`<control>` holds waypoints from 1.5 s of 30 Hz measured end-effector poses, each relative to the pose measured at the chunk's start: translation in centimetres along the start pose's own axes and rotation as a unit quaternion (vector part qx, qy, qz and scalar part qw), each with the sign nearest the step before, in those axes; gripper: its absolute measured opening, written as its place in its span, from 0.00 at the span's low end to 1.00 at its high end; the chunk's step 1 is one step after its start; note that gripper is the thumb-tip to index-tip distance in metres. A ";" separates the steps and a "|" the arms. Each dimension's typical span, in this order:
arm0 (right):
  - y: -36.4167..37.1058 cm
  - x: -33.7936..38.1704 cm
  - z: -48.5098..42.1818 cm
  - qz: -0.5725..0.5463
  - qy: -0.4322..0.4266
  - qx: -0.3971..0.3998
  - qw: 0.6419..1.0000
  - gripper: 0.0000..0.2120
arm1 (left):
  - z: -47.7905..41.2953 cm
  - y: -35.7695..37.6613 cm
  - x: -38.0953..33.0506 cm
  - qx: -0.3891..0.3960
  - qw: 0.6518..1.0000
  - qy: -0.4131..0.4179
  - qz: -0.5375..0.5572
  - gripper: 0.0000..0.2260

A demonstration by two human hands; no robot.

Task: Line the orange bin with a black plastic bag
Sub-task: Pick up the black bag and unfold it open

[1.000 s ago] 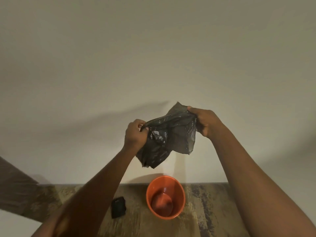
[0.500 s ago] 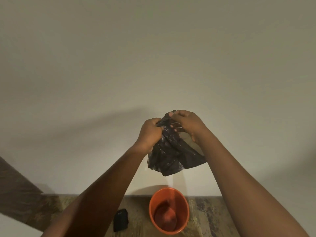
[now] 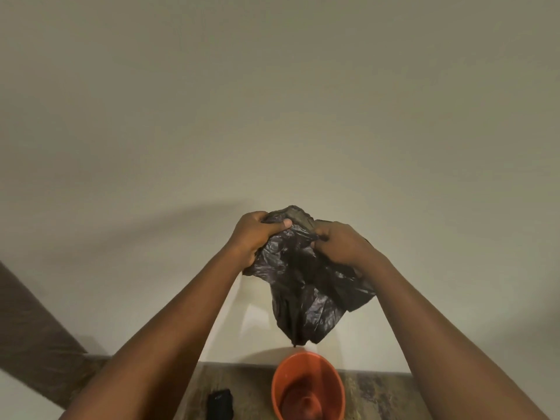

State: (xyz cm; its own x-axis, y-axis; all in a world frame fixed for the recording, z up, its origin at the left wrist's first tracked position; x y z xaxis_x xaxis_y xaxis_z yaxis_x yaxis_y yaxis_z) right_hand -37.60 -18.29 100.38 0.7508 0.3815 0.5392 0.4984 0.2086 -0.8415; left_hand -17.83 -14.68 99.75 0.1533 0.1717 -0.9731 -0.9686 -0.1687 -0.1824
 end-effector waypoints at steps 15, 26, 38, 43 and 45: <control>-5.1 0.4 0.5 0.084 -0.064 -0.087 0.991 0.13 | -0.3 -9.2 0.5 -0.223 0.957 -0.096 0.162 0.11; -4.1 -2.0 0.2 -0.371 0.193 -0.088 0.904 0.17 | 0.7 -9.6 1.4 -0.195 0.964 -0.108 0.148 0.11; -3.9 5.7 1.5 -0.331 -0.007 -0.081 0.940 0.16 | 1.1 -2.9 -2.7 -0.086 0.894 0.169 -0.406 0.46; -5.2 6.1 1.7 -0.317 -0.042 -0.113 0.941 0.08 | 0.2 -1.5 -1.9 -0.129 0.853 0.108 -0.494 0.29; -5.5 5.5 1.4 -0.329 -0.034 -0.125 0.935 0.11 | 0.2 -1.8 -1.6 -0.150 0.861 0.094 -0.477 0.13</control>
State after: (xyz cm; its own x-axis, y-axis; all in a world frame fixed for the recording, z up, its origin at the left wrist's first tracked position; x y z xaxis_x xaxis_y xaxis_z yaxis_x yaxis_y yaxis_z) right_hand -36.84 -16.07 107.89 0.2211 0.3039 0.9267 0.9350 0.2043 -0.2900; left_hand -16.36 -14.49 101.66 0.9071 0.2150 -0.3619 -0.2957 -0.2863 -0.9114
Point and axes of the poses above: each hand's wrist, its own z-axis away from the middle knuckle, its own y-axis out of the palm, x = y × z, the point moved 4 cm from there along -z, towards the middle knuckle, and after that the axes turned 6 degrees about -z, right-handed, at the moved point
